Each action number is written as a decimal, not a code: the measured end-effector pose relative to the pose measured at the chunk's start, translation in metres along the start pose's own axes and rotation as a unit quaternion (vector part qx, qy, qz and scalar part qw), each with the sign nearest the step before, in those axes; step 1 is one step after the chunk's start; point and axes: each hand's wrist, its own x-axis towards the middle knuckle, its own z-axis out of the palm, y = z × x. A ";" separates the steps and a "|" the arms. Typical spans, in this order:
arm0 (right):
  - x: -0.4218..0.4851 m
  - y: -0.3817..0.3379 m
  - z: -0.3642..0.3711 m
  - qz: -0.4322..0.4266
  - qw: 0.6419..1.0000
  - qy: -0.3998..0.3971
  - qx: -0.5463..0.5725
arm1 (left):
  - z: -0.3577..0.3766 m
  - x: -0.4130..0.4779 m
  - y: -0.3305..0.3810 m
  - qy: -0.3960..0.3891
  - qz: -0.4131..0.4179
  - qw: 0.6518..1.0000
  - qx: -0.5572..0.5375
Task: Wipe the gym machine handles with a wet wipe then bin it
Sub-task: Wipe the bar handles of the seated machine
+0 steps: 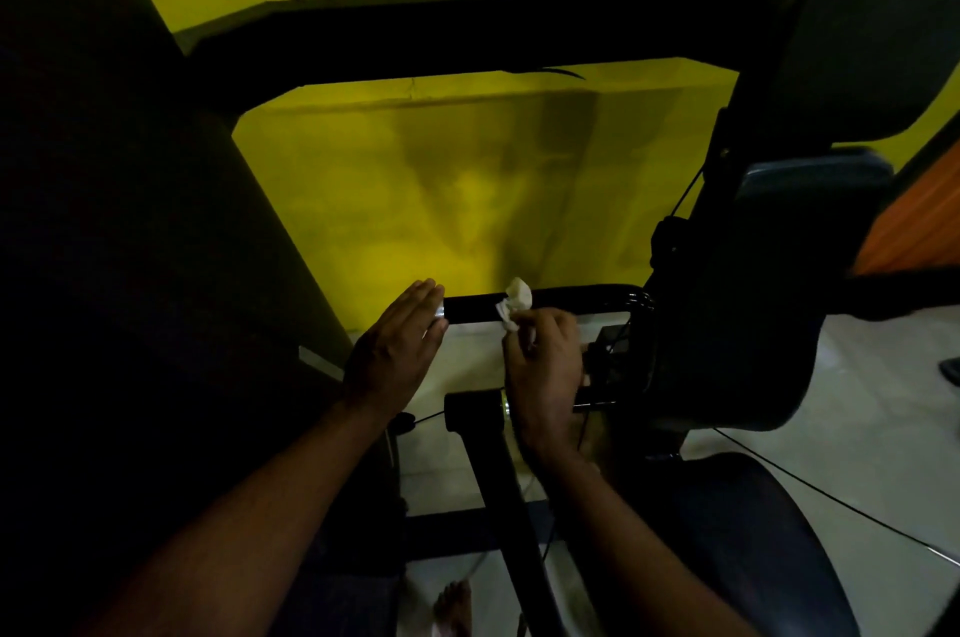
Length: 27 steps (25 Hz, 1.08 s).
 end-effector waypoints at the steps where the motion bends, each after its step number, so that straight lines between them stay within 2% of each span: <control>1: -0.004 0.000 0.009 0.125 0.985 0.049 0.112 | 0.000 0.000 0.000 0.000 -0.001 1.000 -0.001; 2: -0.005 -0.006 0.018 0.251 0.927 0.087 0.263 | 0.001 0.001 0.000 -0.002 -0.003 1.000 -0.002; 3: -0.004 -0.017 0.028 0.352 0.839 0.104 0.403 | 0.000 0.000 0.001 -0.001 -0.002 1.000 -0.003; 4: 0.000 -0.026 0.035 0.415 0.755 0.106 0.496 | 0.000 0.000 0.002 0.002 0.000 1.000 -0.004; 5: 0.008 -0.031 0.041 0.447 0.704 0.094 0.543 | -0.002 0.000 0.003 0.004 0.001 1.000 -0.005; 7: 0.017 -0.032 0.040 0.459 0.672 0.047 0.579 | -0.004 0.002 0.003 -0.002 0.005 1.000 0.002; 10: 0.018 -0.026 0.035 0.456 0.657 0.014 0.600 | -0.004 0.000 0.002 -0.016 -0.001 1.000 0.002; 14: 0.008 -0.032 0.030 0.450 0.661 -0.062 0.597 | -0.002 0.000 0.002 -0.022 -0.010 1.000 0.003; 16: 0.002 -0.031 0.032 0.453 0.668 -0.073 0.586 | -0.003 0.001 0.002 -0.017 -0.005 1.000 0.009; 17: -0.001 -0.032 0.033 0.438 0.697 -0.072 0.563 | -0.003 0.001 0.002 -0.013 -0.001 1.000 0.012; 18: -0.005 -0.034 0.033 0.399 0.756 -0.071 0.514 | -0.004 0.001 0.003 -0.010 0.005 1.000 0.015; 19: -0.007 -0.036 0.033 0.333 0.834 -0.063 0.435 | -0.005 0.000 0.002 -0.008 0.014 1.000 0.020; 20: -0.007 -0.035 0.034 0.245 0.915 -0.040 0.320 | -0.005 0.000 0.001 -0.005 0.022 0.999 0.025; 21: -0.007 -0.034 0.033 0.130 0.974 -0.009 0.186 | -0.005 0.000 0.000 -0.001 0.024 0.999 0.024; 22: -0.005 -0.031 0.032 0.001 0.998 0.008 0.066 | -0.004 -0.001 0.000 0.001 0.021 1.000 0.018; 23: -0.001 -0.025 0.029 -0.124 0.992 -0.001 -0.028 | -0.004 -0.001 0.000 0.003 0.017 1.000 0.013; 24: 0.003 -0.017 0.025 -0.219 0.970 -0.035 -0.101 | -0.004 -0.001 0.000 0.005 0.016 1.000 0.010; 25: 0.007 -0.010 0.023 -0.277 0.946 -0.067 -0.154 | -0.004 -0.002 -0.001 0.006 0.016 1.000 0.009; 26: 0.009 -0.008 0.022 -0.294 0.935 -0.078 -0.182 | -0.004 -0.002 0.000 0.010 0.014 1.000 0.007; 27: 0.010 -0.012 0.022 -0.279 0.939 -0.061 -0.190 | -0.004 -0.002 0.001 0.015 0.009 1.000 0.003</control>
